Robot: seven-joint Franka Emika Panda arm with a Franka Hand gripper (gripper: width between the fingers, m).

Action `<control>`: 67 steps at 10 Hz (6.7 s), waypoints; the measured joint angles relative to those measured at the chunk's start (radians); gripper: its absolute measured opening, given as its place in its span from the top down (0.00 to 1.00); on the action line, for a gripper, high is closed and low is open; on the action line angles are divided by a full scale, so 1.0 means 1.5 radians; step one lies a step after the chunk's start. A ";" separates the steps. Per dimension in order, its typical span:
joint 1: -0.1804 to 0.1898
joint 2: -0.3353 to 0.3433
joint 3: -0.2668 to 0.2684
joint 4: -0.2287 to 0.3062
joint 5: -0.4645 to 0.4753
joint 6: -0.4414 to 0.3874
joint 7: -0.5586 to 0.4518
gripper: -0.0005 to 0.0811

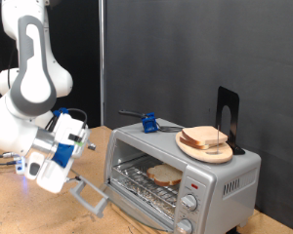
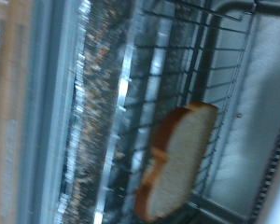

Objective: Make a piece of toast with the oven

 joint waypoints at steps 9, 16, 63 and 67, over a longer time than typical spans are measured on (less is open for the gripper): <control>0.067 -0.080 0.107 -0.031 0.086 0.026 0.050 0.00; 0.013 -0.208 0.057 -0.093 0.164 0.074 0.081 0.00; 0.011 0.425 0.061 0.662 -0.037 -0.189 0.352 0.00; 0.012 0.545 0.061 0.778 -0.050 -0.166 0.314 0.00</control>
